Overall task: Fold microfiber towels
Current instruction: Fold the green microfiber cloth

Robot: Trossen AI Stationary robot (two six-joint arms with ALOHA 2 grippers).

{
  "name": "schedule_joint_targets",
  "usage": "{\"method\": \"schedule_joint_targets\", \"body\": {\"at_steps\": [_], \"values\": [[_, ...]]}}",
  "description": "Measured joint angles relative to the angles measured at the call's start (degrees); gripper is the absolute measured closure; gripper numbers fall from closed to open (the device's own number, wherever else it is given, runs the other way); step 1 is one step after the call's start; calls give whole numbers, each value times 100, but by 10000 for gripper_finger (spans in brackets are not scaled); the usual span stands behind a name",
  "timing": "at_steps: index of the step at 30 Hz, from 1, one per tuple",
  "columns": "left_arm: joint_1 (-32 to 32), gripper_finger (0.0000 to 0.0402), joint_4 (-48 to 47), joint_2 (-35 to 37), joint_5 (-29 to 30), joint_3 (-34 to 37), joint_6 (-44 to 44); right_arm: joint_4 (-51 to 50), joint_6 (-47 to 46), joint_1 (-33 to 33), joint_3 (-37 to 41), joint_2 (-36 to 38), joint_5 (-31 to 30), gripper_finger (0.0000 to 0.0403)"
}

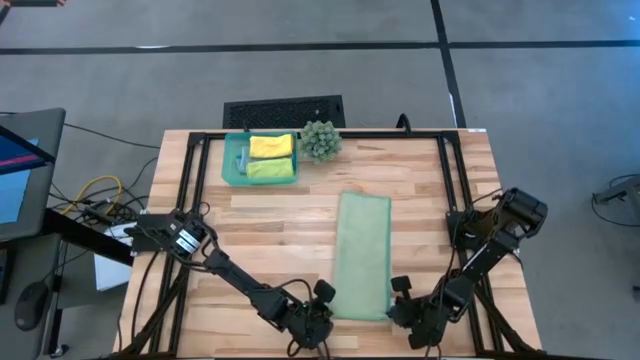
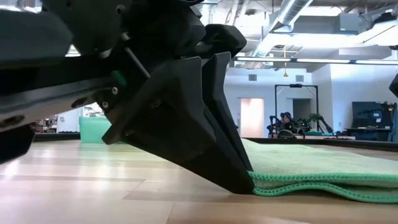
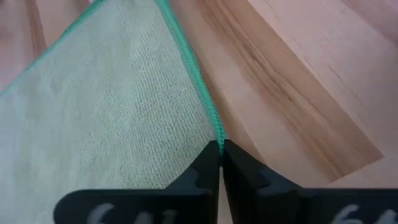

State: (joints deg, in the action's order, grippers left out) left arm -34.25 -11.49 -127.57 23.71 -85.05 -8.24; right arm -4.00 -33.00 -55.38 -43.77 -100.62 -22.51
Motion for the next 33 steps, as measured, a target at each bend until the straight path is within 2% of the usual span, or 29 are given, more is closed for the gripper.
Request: {"method": "schedule_joint_targets", "body": {"at_steps": [11,16,19,29,33], "values": [[-484,401,243,-30,499,-99,180,-68,49,-362,-566,-9,57,393],[-662,401,126,-24,1013,-430,-37,-658,26,-424,-852,-7,-71,393],[-701,401,-16,-8,1128,-605,-78,-836,-45,-433,-939,0,-118,393],[-701,401,-292,0,1139,-700,169,-930,-141,-430,-981,4,-139,393],[-703,401,-367,3,977,-700,429,-891,-301,-462,-981,4,-161,393]]}}
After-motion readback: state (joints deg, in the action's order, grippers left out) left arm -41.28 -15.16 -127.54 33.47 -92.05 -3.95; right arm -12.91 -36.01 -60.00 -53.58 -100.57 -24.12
